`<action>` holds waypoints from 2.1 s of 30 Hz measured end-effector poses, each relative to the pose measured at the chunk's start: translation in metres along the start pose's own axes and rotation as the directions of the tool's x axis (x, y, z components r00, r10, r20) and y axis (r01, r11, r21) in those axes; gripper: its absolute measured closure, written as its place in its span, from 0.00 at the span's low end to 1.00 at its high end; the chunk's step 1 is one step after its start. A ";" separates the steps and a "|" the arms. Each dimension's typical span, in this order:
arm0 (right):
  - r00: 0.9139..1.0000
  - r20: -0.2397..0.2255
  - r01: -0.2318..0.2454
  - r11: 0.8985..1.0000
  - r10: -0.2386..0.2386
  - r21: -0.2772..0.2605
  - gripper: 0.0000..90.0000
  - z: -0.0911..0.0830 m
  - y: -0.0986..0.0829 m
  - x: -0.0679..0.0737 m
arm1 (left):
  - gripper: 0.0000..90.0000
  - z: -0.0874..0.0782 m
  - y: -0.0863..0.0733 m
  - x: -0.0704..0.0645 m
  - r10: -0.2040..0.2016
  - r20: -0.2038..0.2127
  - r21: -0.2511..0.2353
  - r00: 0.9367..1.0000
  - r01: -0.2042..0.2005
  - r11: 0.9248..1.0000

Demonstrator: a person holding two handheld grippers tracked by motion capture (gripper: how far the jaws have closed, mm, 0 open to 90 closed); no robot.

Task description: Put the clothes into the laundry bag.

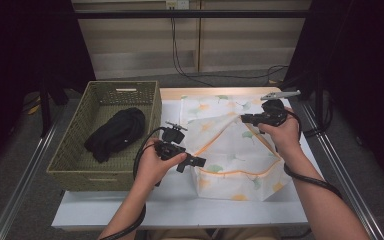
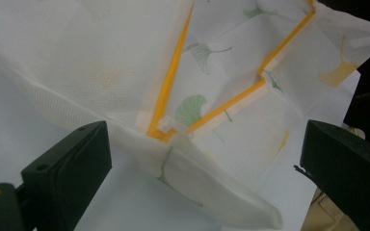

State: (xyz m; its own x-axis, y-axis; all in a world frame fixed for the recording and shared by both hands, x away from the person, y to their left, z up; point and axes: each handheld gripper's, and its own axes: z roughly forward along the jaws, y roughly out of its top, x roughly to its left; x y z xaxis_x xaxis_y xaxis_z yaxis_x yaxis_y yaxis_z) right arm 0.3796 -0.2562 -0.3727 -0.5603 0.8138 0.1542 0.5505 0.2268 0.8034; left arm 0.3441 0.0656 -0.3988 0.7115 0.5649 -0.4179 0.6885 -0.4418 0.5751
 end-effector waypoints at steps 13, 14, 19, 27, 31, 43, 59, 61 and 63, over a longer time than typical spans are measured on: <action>1.000 0.004 0.011 1.000 -0.011 -0.017 1.00 -0.011 0.009 -0.001 | 0.04 -0.001 0.002 0.002 0.023 -0.003 0.028 1.000 -0.023 0.999; 1.000 0.004 0.013 1.000 -0.013 -0.015 1.00 -0.012 0.010 0.000 | 0.04 -0.001 0.003 0.001 0.024 -0.008 0.024 1.000 -0.024 0.999; 1.000 0.000 0.008 1.000 -0.008 -0.011 1.00 -0.010 0.009 0.000 | 0.04 -0.006 0.005 0.003 0.031 -0.011 0.024 0.999 -0.030 0.999; 1.000 -0.006 0.003 1.000 -0.003 -0.005 1.00 -0.006 0.008 0.001 | 0.04 -0.020 0.012 0.009 0.056 -0.025 0.036 0.998 -0.055 0.998; 1.000 -0.008 0.003 1.000 -0.003 -0.005 1.00 -0.005 0.008 0.000 | 0.04 -0.032 0.018 0.014 0.047 -0.048 0.027 0.998 -0.045 0.999; 1.000 -0.012 0.002 1.000 -0.002 0.000 1.00 -0.005 0.006 -0.001 | 0.04 -0.056 0.035 0.028 0.048 -0.078 0.028 0.996 -0.046 0.999; 1.000 -0.008 0.010 1.000 -0.009 0.014 1.00 -0.004 0.005 0.000 | 0.04 -0.090 0.039 0.053 0.018 -0.107 0.011 0.994 -0.017 1.000; 1.000 -0.010 0.009 1.000 -0.009 0.014 1.00 -0.004 0.005 0.000 | 0.03 -0.092 0.038 0.054 0.013 -0.114 0.008 0.993 -0.012 1.000; 1.000 -0.005 0.007 1.000 -0.007 0.016 1.00 -0.004 0.004 -0.001 | 0.04 -0.096 0.038 0.058 0.013 -0.121 0.009 0.993 -0.012 1.000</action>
State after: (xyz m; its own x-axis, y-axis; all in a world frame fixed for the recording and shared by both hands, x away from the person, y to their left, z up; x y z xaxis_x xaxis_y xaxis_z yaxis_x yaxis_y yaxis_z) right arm 0.3799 -0.2577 -0.3670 -0.5677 0.8092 0.1514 0.5562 0.2415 0.7952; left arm 0.3975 0.1482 -0.3339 0.6983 0.6391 -0.3222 0.6810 -0.4546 0.5741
